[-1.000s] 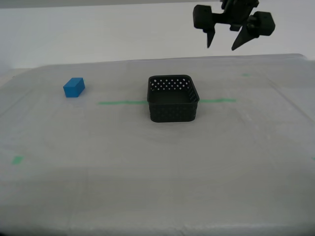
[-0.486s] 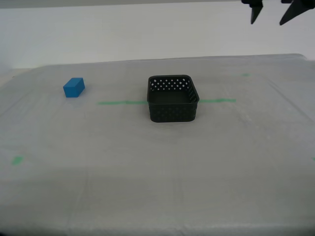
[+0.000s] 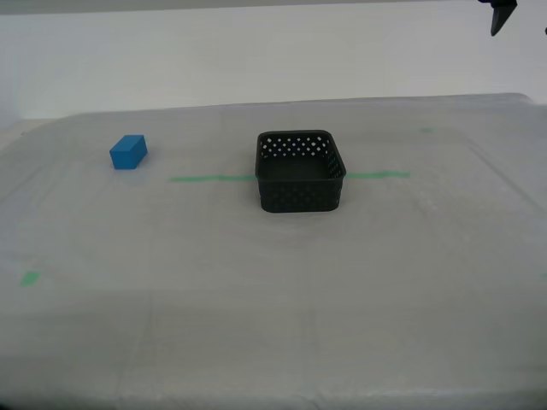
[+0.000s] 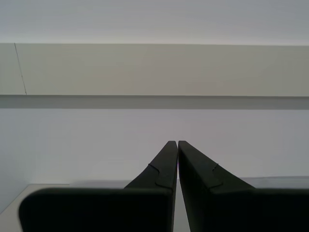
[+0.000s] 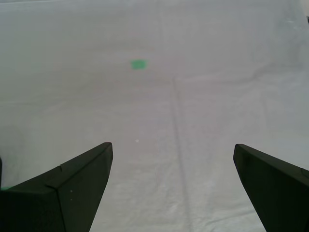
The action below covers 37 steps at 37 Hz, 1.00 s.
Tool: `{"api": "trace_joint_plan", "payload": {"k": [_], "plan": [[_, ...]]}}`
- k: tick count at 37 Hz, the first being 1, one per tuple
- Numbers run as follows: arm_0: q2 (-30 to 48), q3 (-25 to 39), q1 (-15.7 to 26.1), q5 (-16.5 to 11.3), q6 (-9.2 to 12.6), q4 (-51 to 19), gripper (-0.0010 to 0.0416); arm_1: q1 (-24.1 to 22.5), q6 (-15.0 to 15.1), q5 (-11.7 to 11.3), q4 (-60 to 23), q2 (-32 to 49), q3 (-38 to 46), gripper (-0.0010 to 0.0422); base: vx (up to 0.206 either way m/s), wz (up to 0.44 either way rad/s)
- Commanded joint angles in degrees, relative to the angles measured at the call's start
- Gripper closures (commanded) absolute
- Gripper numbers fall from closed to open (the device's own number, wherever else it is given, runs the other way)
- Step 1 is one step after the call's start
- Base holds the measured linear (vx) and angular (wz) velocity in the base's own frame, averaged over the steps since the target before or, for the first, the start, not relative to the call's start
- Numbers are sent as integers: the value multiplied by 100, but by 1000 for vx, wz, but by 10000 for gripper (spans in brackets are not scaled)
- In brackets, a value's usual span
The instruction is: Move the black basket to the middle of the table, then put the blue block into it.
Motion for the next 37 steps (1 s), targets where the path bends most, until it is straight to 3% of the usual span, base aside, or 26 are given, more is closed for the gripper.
{"api": "trace_joint_plan", "payload": {"k": [1, 20, 37], "plan": [[-2, 7, -140, -24, -105, 2, 56, -2, -4, -7, 31, 0, 2, 412, 0, 0], [-2, 7, -367, -22, -367, 46, 55, -2, -4, -7, 33, 0, 2, 412, 0, 0], [-2, 7, -367, -22, -361, 46, 55, -2, -7, -7, 33, 0, 2, 412, 0, 0]]}}
